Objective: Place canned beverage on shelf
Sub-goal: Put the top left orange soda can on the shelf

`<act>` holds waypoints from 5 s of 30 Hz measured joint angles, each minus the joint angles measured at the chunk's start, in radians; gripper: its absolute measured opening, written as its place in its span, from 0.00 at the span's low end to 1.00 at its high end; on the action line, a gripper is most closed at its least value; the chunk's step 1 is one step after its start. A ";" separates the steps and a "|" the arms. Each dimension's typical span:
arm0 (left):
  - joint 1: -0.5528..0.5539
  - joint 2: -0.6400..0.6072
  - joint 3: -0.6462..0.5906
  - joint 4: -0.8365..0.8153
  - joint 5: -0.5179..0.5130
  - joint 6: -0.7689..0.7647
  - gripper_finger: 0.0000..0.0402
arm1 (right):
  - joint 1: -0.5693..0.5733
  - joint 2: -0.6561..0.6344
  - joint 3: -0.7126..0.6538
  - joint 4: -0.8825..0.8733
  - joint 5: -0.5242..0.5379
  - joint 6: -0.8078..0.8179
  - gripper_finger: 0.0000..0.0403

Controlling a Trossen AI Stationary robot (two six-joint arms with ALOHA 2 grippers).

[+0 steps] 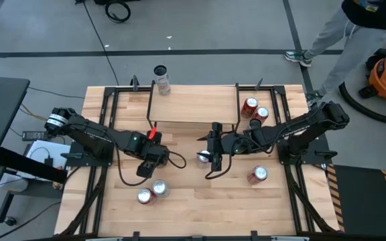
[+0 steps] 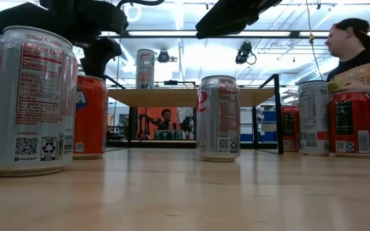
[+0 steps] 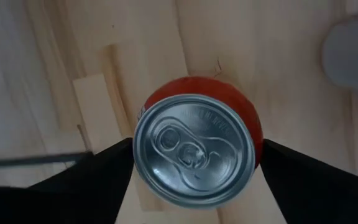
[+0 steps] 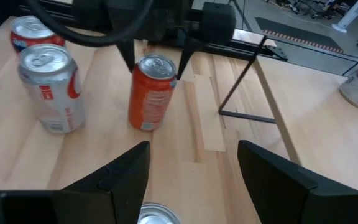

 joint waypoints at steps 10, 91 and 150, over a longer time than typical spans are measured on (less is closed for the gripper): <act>0.009 -0.001 0.000 0.027 -0.004 -0.142 0.72 | 0.009 0.000 0.000 0.000 0.002 -0.012 0.63; 0.602 0.354 0.945 -0.274 0.016 0.294 0.87 | 0.026 -0.230 -0.140 -0.133 0.148 0.117 0.63; -0.140 -0.496 -0.437 0.724 -0.380 -0.078 0.86 | -0.288 0.267 0.047 0.361 0.217 -0.002 0.61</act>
